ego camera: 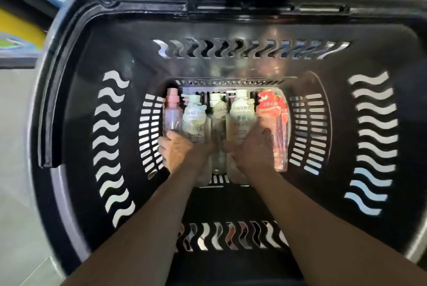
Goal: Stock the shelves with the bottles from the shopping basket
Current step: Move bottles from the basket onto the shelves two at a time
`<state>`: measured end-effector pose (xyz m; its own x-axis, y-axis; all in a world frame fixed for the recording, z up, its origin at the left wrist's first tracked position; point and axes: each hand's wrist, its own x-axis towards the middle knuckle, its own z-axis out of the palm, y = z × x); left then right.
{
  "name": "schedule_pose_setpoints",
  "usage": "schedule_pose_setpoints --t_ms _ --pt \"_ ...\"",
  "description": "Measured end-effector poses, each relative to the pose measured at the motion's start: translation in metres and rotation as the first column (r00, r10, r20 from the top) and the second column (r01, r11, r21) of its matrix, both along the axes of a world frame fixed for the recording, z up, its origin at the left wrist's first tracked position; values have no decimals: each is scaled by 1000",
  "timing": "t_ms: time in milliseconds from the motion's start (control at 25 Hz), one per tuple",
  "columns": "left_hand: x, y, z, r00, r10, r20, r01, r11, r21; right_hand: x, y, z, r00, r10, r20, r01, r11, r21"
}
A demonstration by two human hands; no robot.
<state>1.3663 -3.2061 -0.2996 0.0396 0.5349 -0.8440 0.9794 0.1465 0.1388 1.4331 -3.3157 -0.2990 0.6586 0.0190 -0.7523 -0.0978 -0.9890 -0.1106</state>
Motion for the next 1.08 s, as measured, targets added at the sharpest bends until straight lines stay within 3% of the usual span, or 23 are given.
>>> schedule_pose_setpoints --t_ms 40,120,280,400,520,680,840,1080 --pt "-8 0 -9 998 -39 -50 41 998 43 0 -3 5 997 -74 -14 75 995 72" --pt "-19 4 -14 1000 9 8 -9 998 61 1 -6 22 990 -135 -43 140 980 141" --pt "-35 2 13 972 130 195 -112 989 -100 8 -14 79 997 -69 -44 75 982 175" --pt "-37 9 63 916 141 375 -99 987 -130 -2 -23 143 995 -87 49 66 944 324" --pt "-36 22 140 888 28 459 -44 999 24 -10 -24 208 985 -145 96 92 902 421" --pt "-36 39 293 813 59 579 -91 996 26 -8 -7 336 980 -184 71 125 858 498" --pt "-44 55 438 743 75 665 -183 978 95 -12 18 464 973 -139 182 12 823 567" --pt "-68 83 612 608 23 793 -286 939 192 -30 49 655 951 -88 297 -161 678 717"
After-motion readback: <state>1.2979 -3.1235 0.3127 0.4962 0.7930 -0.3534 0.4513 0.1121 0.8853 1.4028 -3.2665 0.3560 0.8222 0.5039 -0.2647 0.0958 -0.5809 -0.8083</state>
